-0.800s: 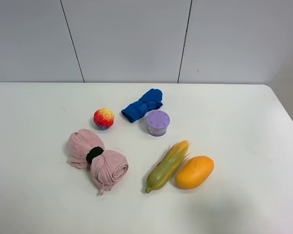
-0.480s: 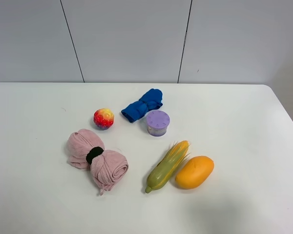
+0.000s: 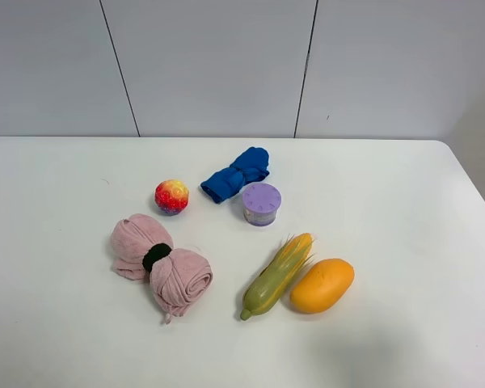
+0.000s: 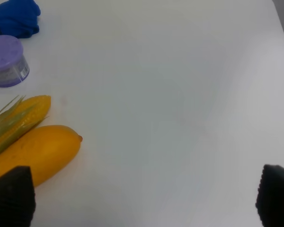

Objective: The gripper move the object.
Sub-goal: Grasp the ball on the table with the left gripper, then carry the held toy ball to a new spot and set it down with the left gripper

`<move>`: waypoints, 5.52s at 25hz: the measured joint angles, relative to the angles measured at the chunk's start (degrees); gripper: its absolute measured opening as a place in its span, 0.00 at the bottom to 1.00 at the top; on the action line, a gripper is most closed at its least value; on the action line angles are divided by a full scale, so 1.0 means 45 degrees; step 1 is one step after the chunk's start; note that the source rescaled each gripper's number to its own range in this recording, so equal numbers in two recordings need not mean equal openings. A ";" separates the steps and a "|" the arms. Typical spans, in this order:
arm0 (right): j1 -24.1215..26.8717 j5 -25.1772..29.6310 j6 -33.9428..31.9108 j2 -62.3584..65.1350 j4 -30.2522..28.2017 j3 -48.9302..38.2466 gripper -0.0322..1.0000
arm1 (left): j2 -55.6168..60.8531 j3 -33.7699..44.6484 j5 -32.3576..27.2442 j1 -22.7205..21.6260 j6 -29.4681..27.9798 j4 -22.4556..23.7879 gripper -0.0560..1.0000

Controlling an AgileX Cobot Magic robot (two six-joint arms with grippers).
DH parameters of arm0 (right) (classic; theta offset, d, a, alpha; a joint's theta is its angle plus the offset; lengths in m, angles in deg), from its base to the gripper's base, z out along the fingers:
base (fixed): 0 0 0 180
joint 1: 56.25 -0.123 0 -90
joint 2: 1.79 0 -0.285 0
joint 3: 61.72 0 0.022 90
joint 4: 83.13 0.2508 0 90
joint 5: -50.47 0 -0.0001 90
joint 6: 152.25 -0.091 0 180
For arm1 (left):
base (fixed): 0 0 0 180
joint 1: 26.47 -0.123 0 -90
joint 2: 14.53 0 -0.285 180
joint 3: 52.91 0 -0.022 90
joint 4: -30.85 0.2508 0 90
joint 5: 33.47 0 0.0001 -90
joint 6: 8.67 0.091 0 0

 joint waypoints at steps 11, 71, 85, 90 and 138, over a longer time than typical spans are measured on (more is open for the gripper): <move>0.0000 0.0000 0.0000 0.0000 0.0000 0.0000 1.00 | 0.0000 0.0000 0.0000 0.0000 0.0000 -0.0054 1.00; 0.0000 0.0000 0.0000 0.0000 0.0000 0.0000 1.00 | -2.3625 -0.9723 0.5712 0.4798 0.3755 -0.2064 1.00; 0.0000 0.0000 0.0000 0.0000 0.0000 0.0000 1.00 | -2.5379 -0.9728 0.7425 0.4798 0.4092 -0.2075 1.00; 0.0000 0.0000 0.0000 0.0000 0.0000 0.0000 1.00 | -2.6147 -0.9728 0.7857 0.4798 0.4320 -0.2019 1.00; 0.0000 -0.0010 0.0000 0.0000 0.0000 0.0000 1.00 | -3.0266 -2.0426 0.3406 1.1256 0.4069 -0.1335 0.13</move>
